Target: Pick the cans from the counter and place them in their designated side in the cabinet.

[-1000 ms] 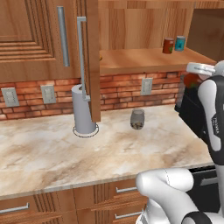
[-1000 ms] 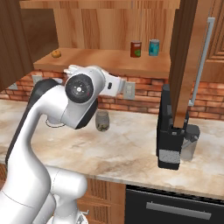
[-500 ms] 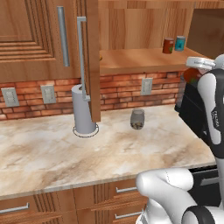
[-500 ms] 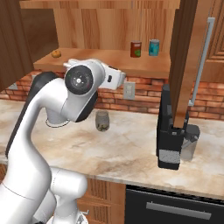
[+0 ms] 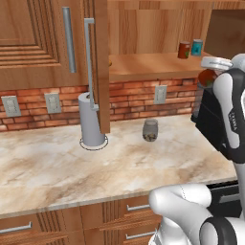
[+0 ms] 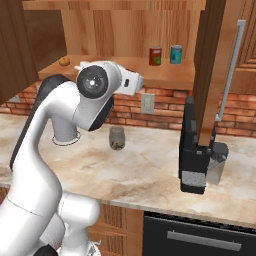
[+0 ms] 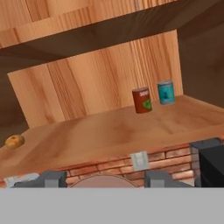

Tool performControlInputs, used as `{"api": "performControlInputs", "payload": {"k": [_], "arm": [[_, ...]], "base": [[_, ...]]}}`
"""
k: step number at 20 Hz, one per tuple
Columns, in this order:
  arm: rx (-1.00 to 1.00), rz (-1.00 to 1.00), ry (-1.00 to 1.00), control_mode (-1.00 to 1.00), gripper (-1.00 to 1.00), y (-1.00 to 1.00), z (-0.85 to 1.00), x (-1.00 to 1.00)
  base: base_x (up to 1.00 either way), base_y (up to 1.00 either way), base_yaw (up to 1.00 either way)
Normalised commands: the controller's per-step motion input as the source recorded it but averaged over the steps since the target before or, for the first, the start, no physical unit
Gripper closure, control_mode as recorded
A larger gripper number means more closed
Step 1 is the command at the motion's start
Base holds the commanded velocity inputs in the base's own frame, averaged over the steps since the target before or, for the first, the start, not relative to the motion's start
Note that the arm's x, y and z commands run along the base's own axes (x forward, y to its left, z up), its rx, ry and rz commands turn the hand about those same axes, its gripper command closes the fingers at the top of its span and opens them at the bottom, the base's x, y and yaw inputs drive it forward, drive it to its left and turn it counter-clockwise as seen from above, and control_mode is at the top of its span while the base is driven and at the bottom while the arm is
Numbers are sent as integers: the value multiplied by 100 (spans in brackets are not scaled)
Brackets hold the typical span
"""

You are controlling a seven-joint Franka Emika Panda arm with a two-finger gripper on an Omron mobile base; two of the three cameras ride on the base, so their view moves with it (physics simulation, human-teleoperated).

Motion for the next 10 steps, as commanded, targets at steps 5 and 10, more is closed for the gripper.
{"api": "performControlInputs", "payload": {"k": [5,10], "arm": [[-1,0,0,-100,100,0,9,16],[-1,0,0,-100,100,0,8,15]], "base": [[0,0,0],[0,0,0]]}}
